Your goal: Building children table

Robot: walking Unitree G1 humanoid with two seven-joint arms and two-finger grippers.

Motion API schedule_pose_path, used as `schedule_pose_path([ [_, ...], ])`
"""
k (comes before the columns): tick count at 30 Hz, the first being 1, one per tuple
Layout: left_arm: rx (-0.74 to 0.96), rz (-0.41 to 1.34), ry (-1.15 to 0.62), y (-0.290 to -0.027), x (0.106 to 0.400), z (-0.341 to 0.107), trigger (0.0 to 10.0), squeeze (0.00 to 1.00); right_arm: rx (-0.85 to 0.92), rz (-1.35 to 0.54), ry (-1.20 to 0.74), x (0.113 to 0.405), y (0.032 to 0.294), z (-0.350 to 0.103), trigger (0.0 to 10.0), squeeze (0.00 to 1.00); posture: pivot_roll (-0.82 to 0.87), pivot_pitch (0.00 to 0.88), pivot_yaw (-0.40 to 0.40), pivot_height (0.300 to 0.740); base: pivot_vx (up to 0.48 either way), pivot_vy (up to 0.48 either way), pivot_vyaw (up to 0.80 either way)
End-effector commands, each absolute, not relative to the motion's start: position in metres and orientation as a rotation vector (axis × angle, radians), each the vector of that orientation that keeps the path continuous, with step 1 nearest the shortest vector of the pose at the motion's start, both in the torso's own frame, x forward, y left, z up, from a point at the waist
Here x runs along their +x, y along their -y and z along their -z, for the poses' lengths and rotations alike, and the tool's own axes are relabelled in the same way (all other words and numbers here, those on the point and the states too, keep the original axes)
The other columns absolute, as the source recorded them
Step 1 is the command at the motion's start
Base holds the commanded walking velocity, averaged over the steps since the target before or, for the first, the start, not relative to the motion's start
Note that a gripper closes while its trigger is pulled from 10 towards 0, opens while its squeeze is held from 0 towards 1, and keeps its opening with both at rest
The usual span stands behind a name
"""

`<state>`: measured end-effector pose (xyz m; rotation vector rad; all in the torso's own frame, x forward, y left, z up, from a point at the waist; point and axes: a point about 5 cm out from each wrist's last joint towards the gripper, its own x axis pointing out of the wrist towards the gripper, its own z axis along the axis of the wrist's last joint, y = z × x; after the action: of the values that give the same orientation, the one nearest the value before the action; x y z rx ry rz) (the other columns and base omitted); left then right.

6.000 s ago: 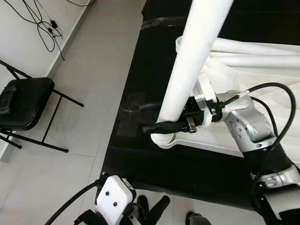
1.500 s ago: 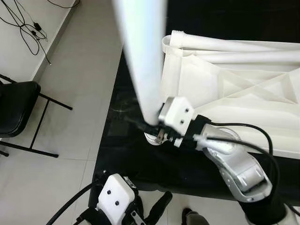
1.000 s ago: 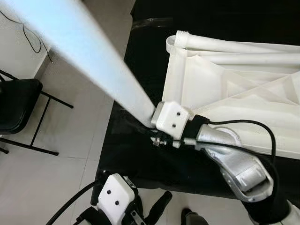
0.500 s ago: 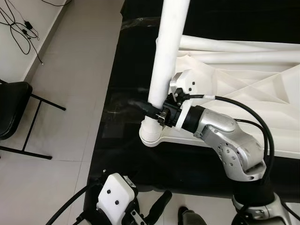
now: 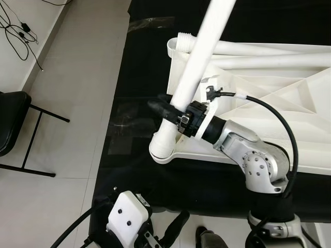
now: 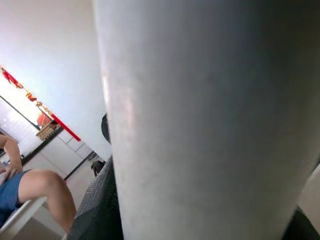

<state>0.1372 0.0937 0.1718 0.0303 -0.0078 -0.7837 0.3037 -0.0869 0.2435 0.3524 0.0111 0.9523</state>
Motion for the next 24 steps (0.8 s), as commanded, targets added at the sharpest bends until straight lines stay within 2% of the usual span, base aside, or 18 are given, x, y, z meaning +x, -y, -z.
schedule_pose_path([
  [1,0.033,0.785,-0.016,-0.094,0.135,-0.168,10.0,0.00,0.314,-0.783,-0.243,0.308,0.099,-0.195,10.0,0.00,0.01,0.384,0.064,0.740,0.000,0.000,0.00],
  [2,0.033,0.785,-0.016,-0.094,0.135,-0.168,10.0,0.00,0.314,-0.783,-0.243,0.308,0.099,-0.195,10.0,0.00,0.01,0.384,0.064,0.740,0.000,0.000,0.00],
  [3,0.033,0.786,-0.017,-0.094,0.135,-0.168,10.0,0.00,0.227,-0.771,-0.194,0.307,0.099,-0.198,10.0,0.00,0.01,0.381,0.065,0.740,0.000,0.000,0.00],
  [5,0.033,0.786,-0.017,-0.094,0.135,-0.168,10.0,0.00,0.165,-0.769,-0.159,0.306,0.099,-0.199,10.0,0.00,0.01,0.381,0.065,0.740,0.000,0.000,0.00],
  [7,0.033,0.786,-0.017,-0.094,0.135,-0.168,10.0,0.00,0.165,-0.769,-0.159,0.306,0.099,-0.199,10.0,0.00,0.01,0.381,0.065,0.740,0.000,0.000,0.00],
  [11,0.035,0.788,-0.018,-0.095,0.135,-0.167,10.0,0.00,-0.134,-0.807,0.033,0.292,0.091,-0.215,10.0,0.00,0.01,0.377,0.068,0.740,0.000,0.000,0.00],
  [24,0.036,0.783,-0.014,-0.095,0.135,-0.168,10.0,0.00,-0.341,-0.913,0.032,0.276,0.079,-0.210,10.0,0.00,0.01,0.385,0.064,0.740,0.000,0.000,0.00],
])
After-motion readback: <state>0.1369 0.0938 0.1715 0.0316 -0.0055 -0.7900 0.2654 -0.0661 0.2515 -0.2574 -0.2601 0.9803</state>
